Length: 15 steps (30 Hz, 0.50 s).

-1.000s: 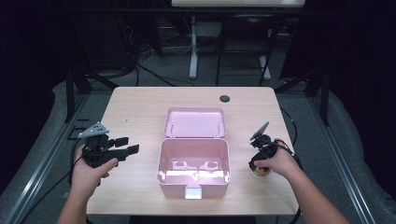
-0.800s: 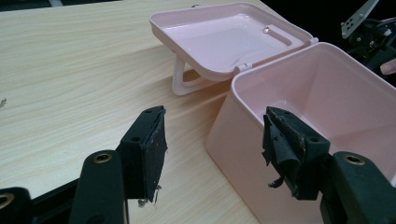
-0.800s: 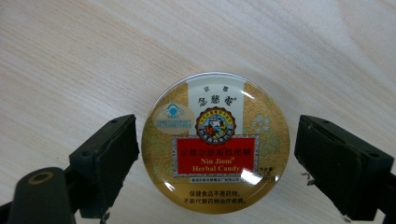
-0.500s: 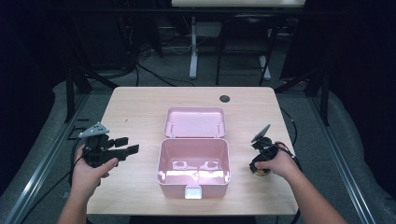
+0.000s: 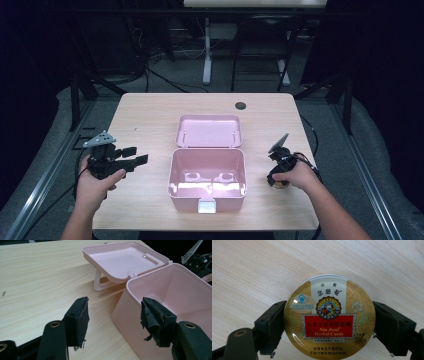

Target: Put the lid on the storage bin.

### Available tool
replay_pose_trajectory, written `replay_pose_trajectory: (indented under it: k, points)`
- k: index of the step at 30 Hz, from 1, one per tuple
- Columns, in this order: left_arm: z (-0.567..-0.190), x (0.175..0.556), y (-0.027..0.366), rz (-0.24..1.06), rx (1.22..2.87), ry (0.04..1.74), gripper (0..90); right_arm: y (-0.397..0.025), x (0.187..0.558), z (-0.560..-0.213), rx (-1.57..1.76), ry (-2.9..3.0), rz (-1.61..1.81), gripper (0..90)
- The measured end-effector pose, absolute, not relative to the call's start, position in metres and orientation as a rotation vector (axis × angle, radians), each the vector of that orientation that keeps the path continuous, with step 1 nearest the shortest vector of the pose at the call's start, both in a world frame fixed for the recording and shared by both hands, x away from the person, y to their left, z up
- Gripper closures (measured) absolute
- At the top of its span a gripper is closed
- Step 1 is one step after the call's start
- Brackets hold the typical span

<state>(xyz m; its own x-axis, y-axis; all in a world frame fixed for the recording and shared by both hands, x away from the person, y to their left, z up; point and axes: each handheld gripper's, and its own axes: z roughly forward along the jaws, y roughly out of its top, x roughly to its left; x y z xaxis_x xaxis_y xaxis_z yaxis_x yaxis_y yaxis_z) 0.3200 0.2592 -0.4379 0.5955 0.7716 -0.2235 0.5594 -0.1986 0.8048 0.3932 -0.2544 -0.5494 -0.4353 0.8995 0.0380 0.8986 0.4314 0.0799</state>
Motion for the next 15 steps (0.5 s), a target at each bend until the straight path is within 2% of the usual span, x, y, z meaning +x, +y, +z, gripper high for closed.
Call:
replay_pose_trajectory:
  k: [15]
  points:
    - [-0.4377,0.3204,0.2613,0.285,1.874,1.070,39.4,-0.2518,0.3943,-0.5511,1.651,2.663,0.117,19.0]
